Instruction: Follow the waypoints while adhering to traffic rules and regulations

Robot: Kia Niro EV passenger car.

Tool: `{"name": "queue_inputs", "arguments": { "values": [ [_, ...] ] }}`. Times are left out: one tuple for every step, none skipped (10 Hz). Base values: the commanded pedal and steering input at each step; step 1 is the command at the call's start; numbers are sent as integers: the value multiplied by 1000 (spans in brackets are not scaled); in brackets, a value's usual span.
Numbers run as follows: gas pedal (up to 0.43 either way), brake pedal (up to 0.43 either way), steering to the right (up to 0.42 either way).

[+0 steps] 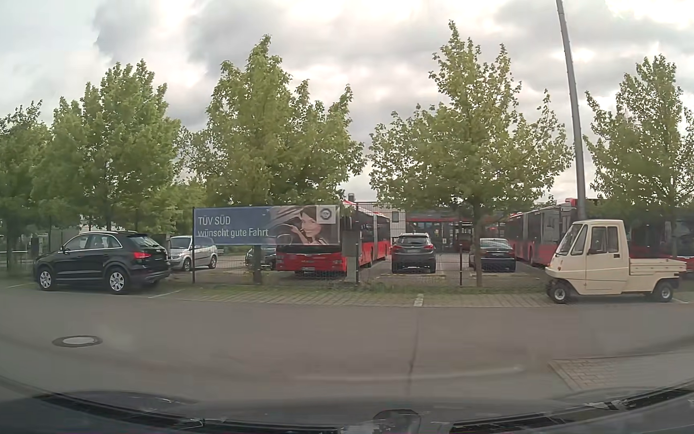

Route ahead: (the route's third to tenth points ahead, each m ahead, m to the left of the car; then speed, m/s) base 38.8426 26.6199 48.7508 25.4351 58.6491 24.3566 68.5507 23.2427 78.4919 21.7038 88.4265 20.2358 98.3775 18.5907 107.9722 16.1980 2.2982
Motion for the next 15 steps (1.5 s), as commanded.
{"name": "queue_inputs", "arguments": {
  "values": [
    [28, 0, -339],
    [28, 0, -312],
    [20, 0, -291],
    [20, 0, -282],
    [20, 0, -279],
    [20, 0, -277],
    [20, 0, -275],
    [20, 0, -275],
    [20, 0, -278],
    [20, 0, -287],
    [20, 0, -299],
    [20, 0, -316],
    [20, 0, -338],
    [20, 0, -360],
    [20, 0, -382]
  ]
}}
